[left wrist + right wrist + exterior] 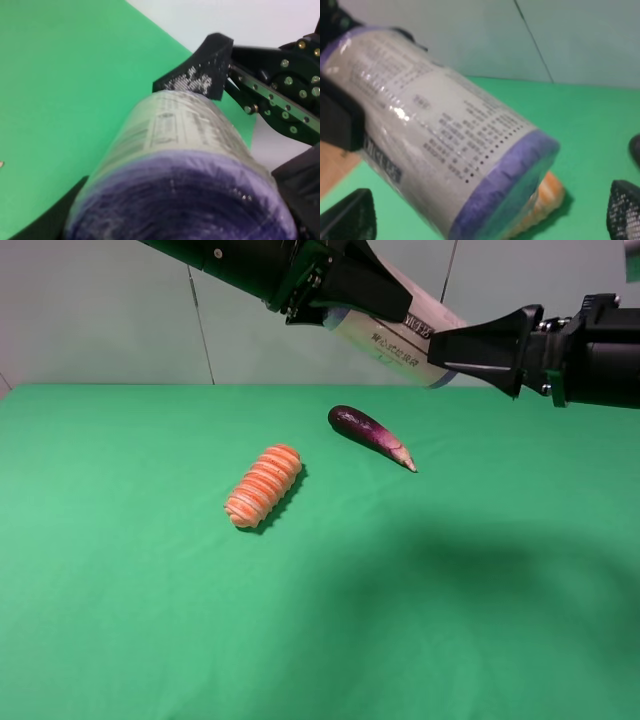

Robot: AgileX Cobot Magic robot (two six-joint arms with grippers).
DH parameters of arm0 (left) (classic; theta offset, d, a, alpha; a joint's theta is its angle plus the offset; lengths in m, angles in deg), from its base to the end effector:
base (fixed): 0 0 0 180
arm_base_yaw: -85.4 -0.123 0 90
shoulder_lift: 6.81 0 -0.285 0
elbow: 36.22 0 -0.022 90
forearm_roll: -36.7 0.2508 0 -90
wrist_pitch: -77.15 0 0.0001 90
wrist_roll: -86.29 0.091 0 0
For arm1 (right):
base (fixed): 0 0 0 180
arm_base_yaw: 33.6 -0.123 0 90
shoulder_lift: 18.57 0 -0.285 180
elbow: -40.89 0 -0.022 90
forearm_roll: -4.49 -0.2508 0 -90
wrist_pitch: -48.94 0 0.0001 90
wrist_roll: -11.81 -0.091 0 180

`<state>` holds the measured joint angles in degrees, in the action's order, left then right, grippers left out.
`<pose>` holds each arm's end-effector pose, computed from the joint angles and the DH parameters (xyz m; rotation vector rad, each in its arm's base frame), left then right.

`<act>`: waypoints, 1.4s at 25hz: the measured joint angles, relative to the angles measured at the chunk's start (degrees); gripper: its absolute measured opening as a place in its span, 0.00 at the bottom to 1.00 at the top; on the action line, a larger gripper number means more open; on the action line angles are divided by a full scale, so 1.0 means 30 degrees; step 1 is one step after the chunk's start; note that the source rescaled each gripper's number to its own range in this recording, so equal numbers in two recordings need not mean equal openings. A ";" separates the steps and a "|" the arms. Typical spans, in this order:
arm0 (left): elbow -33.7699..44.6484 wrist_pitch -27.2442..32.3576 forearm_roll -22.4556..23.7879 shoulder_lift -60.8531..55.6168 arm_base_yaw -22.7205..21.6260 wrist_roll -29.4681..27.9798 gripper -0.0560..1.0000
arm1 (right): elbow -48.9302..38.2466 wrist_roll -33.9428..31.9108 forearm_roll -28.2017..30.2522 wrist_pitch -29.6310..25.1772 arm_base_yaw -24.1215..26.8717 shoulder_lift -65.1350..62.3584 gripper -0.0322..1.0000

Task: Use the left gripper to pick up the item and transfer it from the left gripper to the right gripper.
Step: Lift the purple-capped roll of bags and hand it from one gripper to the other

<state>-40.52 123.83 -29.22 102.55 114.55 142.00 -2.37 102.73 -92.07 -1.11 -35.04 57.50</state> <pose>0.3160 -0.2455 0.3056 0.9334 2.0607 -1.0975 0.2138 0.0748 0.2743 -0.4505 1.8695 0.9601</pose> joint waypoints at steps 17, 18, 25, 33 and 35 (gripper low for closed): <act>0.0000 -0.0176 -0.0035 0.0000 0.0187 -0.0350 0.06 | 0.0000 0.6945 0.0097 0.0009 0.0000 0.0000 1.00; 0.0000 -0.0214 -0.0082 0.0000 0.0234 -0.0364 0.06 | 0.0000 0.7128 0.0097 0.0009 0.0000 0.0000 1.00; 0.0000 -0.1188 -0.0507 0.0000 0.1069 -0.0388 0.06 | 0.0000 0.8773 0.0022 0.0009 0.0000 0.0000 1.00; 0.0000 -0.1800 -0.0722 0.0000 0.1541 -0.0388 0.06 | 0.0000 0.9637 -0.0009 -0.0362 0.0000 0.0000 1.00; 0.0000 -0.1840 -0.0722 0.0000 0.1582 -0.0388 0.06 | 0.0000 0.9637 -0.0025 -0.0402 0.0000 0.0000 1.00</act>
<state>-40.52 118.31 -31.38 102.55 119.29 140.84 -2.37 131.65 -92.14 -2.32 -35.04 57.50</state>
